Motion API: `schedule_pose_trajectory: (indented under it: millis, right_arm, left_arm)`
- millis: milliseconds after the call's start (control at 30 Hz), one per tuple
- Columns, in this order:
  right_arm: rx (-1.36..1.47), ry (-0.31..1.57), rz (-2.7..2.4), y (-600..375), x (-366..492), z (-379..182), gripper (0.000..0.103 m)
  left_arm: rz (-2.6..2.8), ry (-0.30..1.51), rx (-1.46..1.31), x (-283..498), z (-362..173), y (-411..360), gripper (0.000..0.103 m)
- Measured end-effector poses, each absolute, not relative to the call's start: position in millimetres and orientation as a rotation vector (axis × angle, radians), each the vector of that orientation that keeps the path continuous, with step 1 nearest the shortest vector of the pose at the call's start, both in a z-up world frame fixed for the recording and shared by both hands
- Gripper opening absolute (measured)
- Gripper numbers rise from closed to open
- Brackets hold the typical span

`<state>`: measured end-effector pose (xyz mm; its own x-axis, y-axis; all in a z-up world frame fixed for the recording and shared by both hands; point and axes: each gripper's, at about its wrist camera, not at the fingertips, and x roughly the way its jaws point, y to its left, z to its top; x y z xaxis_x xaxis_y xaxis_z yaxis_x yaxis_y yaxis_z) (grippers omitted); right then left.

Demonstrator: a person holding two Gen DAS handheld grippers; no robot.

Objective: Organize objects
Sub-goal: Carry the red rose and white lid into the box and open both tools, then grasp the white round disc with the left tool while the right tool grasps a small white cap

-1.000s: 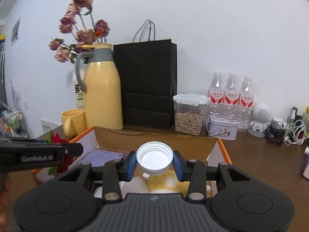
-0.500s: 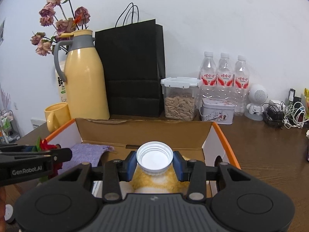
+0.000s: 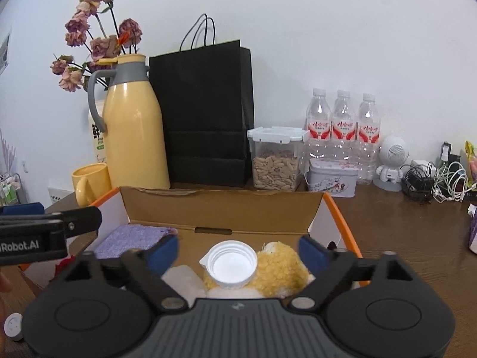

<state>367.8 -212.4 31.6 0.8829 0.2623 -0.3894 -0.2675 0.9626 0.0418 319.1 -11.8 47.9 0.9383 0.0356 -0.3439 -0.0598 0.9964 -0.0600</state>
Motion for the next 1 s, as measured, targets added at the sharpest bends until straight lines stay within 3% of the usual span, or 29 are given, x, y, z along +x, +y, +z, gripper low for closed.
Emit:
schedule_pose_trajectory:
  millis: [100, 1000]
  right_arm:
    - [-0.014, 0.399, 0.271, -214, 366, 34, 0.101]
    - [-0.053, 0.391, 0.283, -227, 283, 55, 0.103]
  left_arm:
    - [0.063, 0.345, -0.073, 317, 49, -10, 0.103]
    - [0.109, 0.33, -0.069, 251, 67, 21, 0.103]
